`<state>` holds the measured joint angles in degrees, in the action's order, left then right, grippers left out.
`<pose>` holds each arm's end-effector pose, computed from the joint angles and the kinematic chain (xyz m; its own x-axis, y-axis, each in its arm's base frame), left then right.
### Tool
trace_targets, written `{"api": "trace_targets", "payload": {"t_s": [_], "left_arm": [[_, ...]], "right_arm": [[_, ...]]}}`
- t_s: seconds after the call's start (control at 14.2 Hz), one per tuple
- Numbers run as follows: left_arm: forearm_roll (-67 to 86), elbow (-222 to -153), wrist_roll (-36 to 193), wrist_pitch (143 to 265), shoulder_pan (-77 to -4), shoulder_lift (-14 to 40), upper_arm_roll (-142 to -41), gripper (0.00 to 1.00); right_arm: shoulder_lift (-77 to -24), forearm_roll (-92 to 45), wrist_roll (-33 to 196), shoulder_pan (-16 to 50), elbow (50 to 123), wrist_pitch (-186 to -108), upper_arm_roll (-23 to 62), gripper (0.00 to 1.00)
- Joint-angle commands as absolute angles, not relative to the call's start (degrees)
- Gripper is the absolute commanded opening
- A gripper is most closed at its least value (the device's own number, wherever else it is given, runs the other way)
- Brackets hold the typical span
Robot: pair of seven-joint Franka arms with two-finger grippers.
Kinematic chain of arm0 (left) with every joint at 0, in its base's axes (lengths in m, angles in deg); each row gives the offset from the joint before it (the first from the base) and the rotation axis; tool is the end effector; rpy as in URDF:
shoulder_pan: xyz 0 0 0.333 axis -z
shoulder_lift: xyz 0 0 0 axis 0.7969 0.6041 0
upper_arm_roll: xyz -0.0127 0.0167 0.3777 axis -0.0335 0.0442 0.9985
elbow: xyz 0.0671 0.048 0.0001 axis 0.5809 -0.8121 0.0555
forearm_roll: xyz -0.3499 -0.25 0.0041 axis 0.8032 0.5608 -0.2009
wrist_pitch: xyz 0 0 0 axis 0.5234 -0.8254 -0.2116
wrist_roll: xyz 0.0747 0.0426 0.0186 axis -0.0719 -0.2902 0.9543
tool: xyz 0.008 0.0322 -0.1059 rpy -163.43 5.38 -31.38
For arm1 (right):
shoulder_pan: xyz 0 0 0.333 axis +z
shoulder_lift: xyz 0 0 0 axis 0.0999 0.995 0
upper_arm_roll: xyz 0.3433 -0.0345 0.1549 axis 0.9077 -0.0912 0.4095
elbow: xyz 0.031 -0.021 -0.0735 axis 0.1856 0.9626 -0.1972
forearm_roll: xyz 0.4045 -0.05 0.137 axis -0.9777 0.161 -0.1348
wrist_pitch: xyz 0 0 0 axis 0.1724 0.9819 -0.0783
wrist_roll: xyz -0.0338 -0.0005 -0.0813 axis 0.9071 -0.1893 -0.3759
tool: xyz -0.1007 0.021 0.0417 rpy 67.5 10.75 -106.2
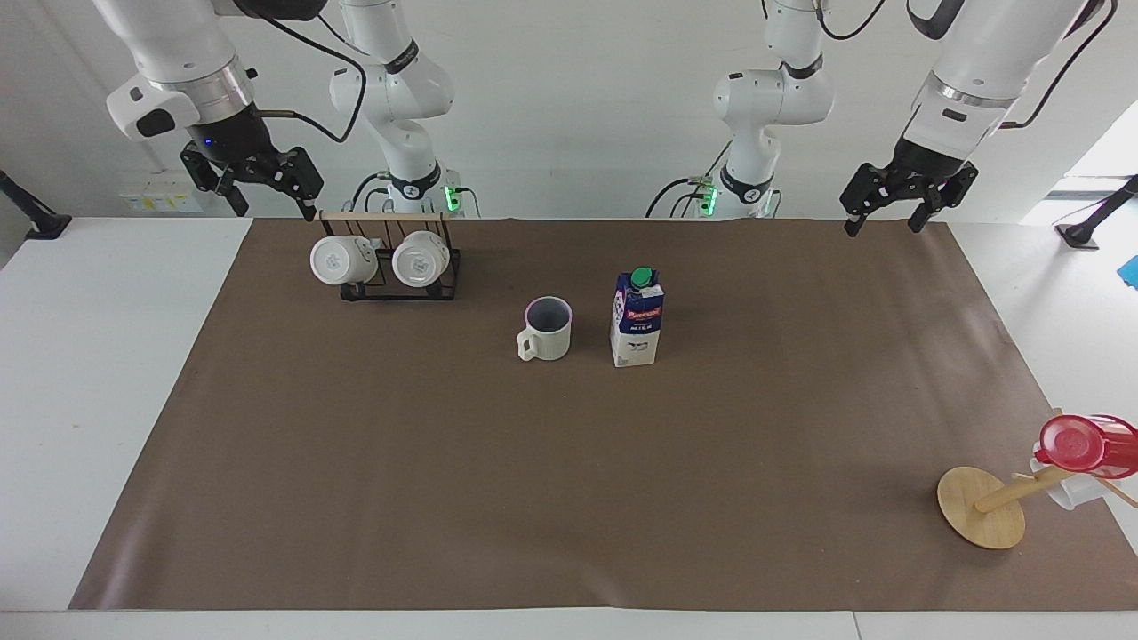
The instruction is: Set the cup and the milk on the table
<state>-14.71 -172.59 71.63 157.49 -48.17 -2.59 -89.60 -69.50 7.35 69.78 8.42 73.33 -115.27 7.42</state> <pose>0.5550 -0.0595 0.7054 0.9975 0.0456 0.0548 0.0443 -0.9987 0.0240 0.5596 -0.0261 0.7114 0.9941 -0.1072 -0.0192 -0.1072 -0.9942 0.0027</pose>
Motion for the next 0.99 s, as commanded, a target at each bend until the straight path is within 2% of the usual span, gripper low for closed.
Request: {"api": "trace_targets", "payload": {"t_s": [0.0,0.92], "left_arm": [[-15.4,-170.6,70.6,154.3,-49.3,-1.7,-90.0,1.0],[-15.4,-171.4,66.1,152.6,-49.3,-2.4,-90.0,1.0]], "right_arm": [[-69.9,5.8,70.6,7.9,73.1,-114.5,7.5,1.0],[-70.4,7.8,69.1,8.3,74.4,-116.3,7.4,1.0]]}}
